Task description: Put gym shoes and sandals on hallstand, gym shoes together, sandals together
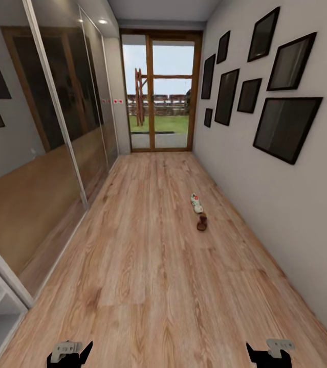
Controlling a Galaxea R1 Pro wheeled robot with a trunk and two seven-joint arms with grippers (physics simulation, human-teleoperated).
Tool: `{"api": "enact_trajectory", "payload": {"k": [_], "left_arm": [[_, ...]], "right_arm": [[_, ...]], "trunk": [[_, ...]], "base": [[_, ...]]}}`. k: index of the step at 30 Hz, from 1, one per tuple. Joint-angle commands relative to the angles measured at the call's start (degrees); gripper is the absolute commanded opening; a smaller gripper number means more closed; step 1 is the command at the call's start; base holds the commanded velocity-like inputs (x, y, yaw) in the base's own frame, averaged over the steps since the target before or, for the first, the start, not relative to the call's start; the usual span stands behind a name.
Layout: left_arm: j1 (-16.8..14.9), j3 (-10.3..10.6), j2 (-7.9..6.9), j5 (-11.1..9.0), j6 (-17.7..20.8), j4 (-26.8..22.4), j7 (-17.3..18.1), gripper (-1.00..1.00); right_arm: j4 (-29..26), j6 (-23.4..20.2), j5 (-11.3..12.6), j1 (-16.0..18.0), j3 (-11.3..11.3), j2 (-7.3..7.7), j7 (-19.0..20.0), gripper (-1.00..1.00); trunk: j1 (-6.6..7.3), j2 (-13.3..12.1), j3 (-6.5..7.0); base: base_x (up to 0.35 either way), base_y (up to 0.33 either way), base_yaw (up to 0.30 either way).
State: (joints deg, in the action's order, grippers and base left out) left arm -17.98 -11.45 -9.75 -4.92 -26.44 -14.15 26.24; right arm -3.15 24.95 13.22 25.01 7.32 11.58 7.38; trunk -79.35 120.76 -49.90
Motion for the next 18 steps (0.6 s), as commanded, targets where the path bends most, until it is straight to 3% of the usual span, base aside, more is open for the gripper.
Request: {"api": "enact_trajectory", "payload": {"k": [1, 18], "left_arm": [[0.0, -0.1, 0.00, -0.5, 0.1, 0.1, 0.6, 1.00], [0.0, -0.1, -0.09, -0.5, 0.1, 0.1, 0.6, 1.00]], "right_arm": [[0.1, 0.2, 0.6, 0.0, 0.4, 0.02, 0.3, 1.00], [0.1, 0.2, 0.7, 0.0, 0.4, 0.02, 0.4, 1.00]], "trunk": [[-0.03, 0.0, -0.05], [-0.03, 0.0, -0.05]], "base": [[0.337, 0.000, 0.000], [0.337, 0.000, 0.000]]}}
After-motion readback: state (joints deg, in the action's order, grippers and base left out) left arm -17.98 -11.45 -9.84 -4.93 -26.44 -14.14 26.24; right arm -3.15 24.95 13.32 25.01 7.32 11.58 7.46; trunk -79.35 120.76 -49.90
